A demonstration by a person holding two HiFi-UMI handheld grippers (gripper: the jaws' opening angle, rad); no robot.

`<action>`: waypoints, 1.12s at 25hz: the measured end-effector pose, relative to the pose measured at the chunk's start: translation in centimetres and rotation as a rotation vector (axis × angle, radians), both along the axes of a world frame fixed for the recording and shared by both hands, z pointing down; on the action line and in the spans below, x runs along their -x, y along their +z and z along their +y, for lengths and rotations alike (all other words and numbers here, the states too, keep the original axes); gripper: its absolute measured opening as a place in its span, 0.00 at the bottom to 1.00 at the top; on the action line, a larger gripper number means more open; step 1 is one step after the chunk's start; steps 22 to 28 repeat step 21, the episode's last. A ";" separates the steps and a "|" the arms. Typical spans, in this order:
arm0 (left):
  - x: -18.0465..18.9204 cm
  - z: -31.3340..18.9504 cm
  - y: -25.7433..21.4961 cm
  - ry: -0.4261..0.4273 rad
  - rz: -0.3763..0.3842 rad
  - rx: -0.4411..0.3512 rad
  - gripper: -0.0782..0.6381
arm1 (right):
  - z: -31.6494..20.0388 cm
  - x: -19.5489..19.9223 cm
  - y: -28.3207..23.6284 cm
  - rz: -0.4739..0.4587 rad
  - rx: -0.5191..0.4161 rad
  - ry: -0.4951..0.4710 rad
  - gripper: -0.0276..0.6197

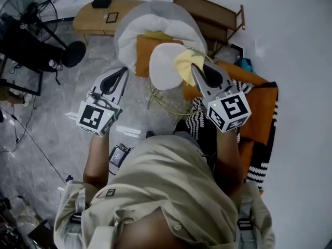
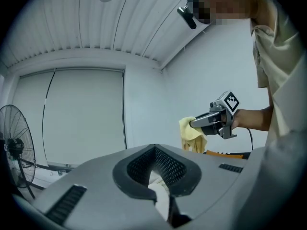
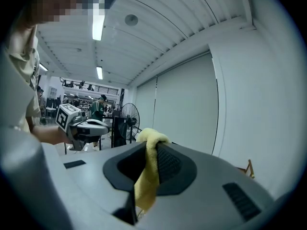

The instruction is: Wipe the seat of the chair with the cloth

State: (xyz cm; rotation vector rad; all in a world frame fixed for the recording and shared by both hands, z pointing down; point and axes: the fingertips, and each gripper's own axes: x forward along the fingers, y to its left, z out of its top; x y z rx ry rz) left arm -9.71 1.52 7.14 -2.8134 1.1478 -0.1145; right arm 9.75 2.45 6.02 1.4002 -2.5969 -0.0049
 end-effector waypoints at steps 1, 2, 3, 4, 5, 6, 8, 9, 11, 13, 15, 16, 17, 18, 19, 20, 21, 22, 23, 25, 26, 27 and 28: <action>0.0 0.1 0.1 0.007 0.002 -0.002 0.12 | 0.1 0.3 0.0 0.000 0.001 -0.002 0.13; 0.1 0.3 0.2 0.012 0.003 0.000 0.12 | 0.2 0.5 -0.1 -0.002 0.000 -0.005 0.13; 0.1 0.3 0.3 0.016 0.002 0.005 0.12 | 0.3 0.8 -0.2 -0.003 -0.001 -0.007 0.13; 0.2 0.4 0.2 0.019 0.003 0.009 0.12 | 0.3 1.1 -0.4 -0.005 -0.001 -0.010 0.13; 0.2 0.5 0.1 0.021 0.004 0.011 0.12 | 0.4 1.3 -0.5 -0.006 -0.001 -0.013 0.13; 0.4 0.6 0.1 0.020 0.003 0.017 0.12 | 0.5 1.6 -0.6 -0.005 0.000 -0.016 0.13; 0.8 0.9 0.3 0.010 0.001 0.042 0.12 | 0.7 2.0 -0.7 -0.006 0.001 -0.020 0.13; 0.9 1.0 0.4 0.010 0.002 0.045 0.12 | 0.8 2.1 -0.8 -0.008 0.001 -0.021 0.13; 1.2 1.1 0.6 0.016 0.007 0.035 0.12 | 0.9 2.4 -0.7 -0.009 0.001 -0.022 0.13; 1.6 1.3 0.7 0.009 0.010 0.043 0.12 | 1.1 2.7 -0.6 -0.010 0.002 -0.023 0.13; 1.8 1.5 0.9 0.015 0.015 0.037 0.12 | 1.3 2.9 -0.5 -0.012 0.004 -0.024 0.13; 2.0 1.7 1.0 0.021 0.013 0.038 0.12 | 1.4 2.9 -0.5 -0.012 0.005 -0.024 0.13; 2.1 1.8 1.2 0.024 0.009 0.046 0.12 | 1.5 3.0 -0.5 -0.012 0.005 -0.023 0.13; 2.2 2.0 1.2 0.026 0.007 0.049 0.12 | 1.6 3.1 -0.5 -0.013 0.005 -0.022 0.13; 2.4 2.0 1.1 0.028 0.010 0.037 0.12 | 1.7 3.2 -0.6 -0.013 0.005 -0.022 0.13; 2.6 2.0 1.0 0.030 0.015 0.020 0.12 | 1.8 3.4 -0.6 -0.013 0.005 -0.021 0.13; 2.7 2.0 0.9 0.032 0.020 0.001 0.12 | 1.9 3.5 -0.6 -0.013 0.005 -0.021 0.13; 2.7 2.0 0.9 0.032 0.020 0.001 0.12 | 1.9 3.5 -0.6 -0.013 0.005 -0.021 0.13; 2.7 2.0 0.9 0.032 0.020 0.001 0.12 | 1.9 3.5 -0.6 -0.013 0.005 -0.021 0.13; 2.7 2.0 0.9 0.032 0.020 0.001 0.12 | 1.9 3.5 -0.6 -0.013 0.005 -0.021 0.13; 2.7 2.0 0.9 0.032 0.020 0.001 0.12 | 1.9 3.5 -0.6 -0.013 0.005 -0.021 0.13; 2.7 2.0 0.9 0.032 0.020 0.001 0.12 | 1.9 3.5 -0.6 -0.013 0.005 -0.021 0.13; 2.7 2.0 0.9 0.032 0.020 0.001 0.12 | 1.9 3.5 -0.6 -0.013 0.005 -0.021 0.13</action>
